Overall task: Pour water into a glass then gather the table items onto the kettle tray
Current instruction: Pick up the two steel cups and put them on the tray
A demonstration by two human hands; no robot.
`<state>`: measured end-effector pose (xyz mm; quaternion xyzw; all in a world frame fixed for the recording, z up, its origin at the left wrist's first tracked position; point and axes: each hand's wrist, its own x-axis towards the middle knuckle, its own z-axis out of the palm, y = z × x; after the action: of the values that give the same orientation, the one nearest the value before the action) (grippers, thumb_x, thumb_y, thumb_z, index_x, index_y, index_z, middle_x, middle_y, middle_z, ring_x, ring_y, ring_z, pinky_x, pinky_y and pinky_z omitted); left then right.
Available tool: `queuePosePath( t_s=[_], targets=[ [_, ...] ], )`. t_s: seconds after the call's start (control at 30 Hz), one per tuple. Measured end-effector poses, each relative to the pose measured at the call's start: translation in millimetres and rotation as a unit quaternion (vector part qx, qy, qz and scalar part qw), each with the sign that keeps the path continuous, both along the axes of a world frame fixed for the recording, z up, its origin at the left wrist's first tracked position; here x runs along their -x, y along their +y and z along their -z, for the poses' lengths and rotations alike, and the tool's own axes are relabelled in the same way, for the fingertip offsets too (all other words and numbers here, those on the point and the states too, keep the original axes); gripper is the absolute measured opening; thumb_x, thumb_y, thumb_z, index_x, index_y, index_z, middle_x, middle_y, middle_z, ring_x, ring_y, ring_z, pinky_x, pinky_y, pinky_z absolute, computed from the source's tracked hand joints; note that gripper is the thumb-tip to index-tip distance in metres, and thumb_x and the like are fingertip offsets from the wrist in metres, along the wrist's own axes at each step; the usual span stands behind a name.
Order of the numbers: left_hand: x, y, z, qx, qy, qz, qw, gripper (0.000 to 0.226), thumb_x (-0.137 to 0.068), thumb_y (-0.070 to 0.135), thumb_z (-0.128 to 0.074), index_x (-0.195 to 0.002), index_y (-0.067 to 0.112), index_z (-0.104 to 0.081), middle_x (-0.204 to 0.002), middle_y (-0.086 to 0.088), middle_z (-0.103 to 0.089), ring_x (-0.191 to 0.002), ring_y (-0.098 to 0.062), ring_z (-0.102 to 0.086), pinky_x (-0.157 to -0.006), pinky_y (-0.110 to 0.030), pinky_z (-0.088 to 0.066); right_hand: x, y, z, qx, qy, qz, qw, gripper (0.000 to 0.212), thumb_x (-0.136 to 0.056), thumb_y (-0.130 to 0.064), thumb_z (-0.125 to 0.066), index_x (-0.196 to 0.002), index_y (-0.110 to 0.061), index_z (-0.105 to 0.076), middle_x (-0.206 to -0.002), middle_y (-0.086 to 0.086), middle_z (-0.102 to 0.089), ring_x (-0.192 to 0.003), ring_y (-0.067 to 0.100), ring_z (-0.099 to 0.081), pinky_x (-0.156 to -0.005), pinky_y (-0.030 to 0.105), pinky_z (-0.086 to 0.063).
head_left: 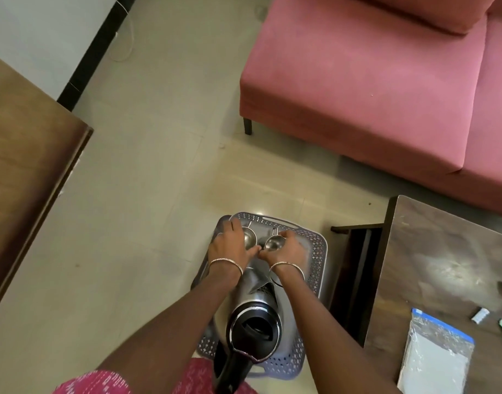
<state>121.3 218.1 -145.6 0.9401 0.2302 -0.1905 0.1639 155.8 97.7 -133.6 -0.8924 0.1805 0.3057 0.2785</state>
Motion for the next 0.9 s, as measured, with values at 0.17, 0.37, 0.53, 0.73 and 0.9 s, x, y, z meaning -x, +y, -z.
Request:
queuePosePath(
  t_s=[0.17, 0.37, 0.53, 0.73, 0.9],
  targets=[
    [1.4, -1.5, 7.2, -0.048, 0.0, 0.051, 0.998, 0.078, -0.076, 0.066, -0.063, -0.126, 0.01, -0.041, -0.113, -0.009, -0.06, -0.09, -0.026, -0.068, -0.066, -0.032, -0.053, -3.5, 3.7, 11.6, 0.019, -0.006, -0.023, 1.0, 0.071, -0.06, -0.027, -0.087, -0.122, -0.017, -0.054, -0.112, 0.008, -0.066, -0.105, 0.026, -0.062, -0.091, 0.036, -0.051],
    [1.7, -0.7, 8.4, -0.086, 0.015, 0.101, 0.991, 0.081, -0.075, 0.072, -0.055, -0.128, 0.012, -0.041, -0.106, -0.009, -0.065, -0.086, -0.025, -0.07, -0.064, -0.03, -0.054, 0.4, -0.7, 17.0, 0.023, -0.014, -0.051, 0.998, 0.073, -0.059, -0.026, -0.088, -0.123, -0.019, -0.052, -0.113, 0.007, -0.065, -0.101, 0.026, -0.062, -0.086, 0.032, -0.049],
    [6.4, 2.3, 8.3, -0.06, 0.028, 0.098, 0.993, 0.078, -0.074, 0.066, -0.063, -0.127, 0.012, -0.041, -0.107, -0.008, -0.067, -0.092, -0.027, -0.069, -0.07, -0.032, -0.052, 3.8, -4.4, 17.4, 0.015, -0.014, -0.072, 0.997, 0.072, -0.06, -0.024, -0.089, -0.123, -0.023, -0.053, -0.114, 0.008, -0.062, -0.099, 0.025, -0.061, -0.079, 0.025, -0.042],
    [6.9, 2.5, 8.5, -0.065, 0.029, 0.113, 0.991, 0.077, -0.079, 0.059, -0.064, -0.135, 0.013, -0.037, -0.121, -0.007, -0.06, -0.096, -0.026, -0.068, -0.075, -0.032, -0.052, 2.1, -4.8, 18.8, 0.02, -0.016, -0.098, 0.995, 0.073, -0.06, -0.017, -0.088, -0.125, -0.024, -0.055, -0.116, 0.008, -0.063, -0.104, 0.026, -0.061, -0.08, 0.026, -0.043],
    [8.0, 3.2, 4.6, -0.068, 0.034, 0.119, 0.99, 0.082, -0.076, 0.061, -0.064, -0.135, 0.011, -0.037, -0.133, -0.006, -0.048, -0.094, -0.023, -0.067, -0.075, -0.029, -0.051, 1.7, -5.9, 19.1, 0.02, -0.014, -0.105, 0.994, 0.075, -0.062, -0.014, -0.087, -0.128, -0.024, -0.053, -0.119, 0.009, -0.061, -0.107, 0.026, -0.059, -0.086, 0.029, -0.046]
  ],
)
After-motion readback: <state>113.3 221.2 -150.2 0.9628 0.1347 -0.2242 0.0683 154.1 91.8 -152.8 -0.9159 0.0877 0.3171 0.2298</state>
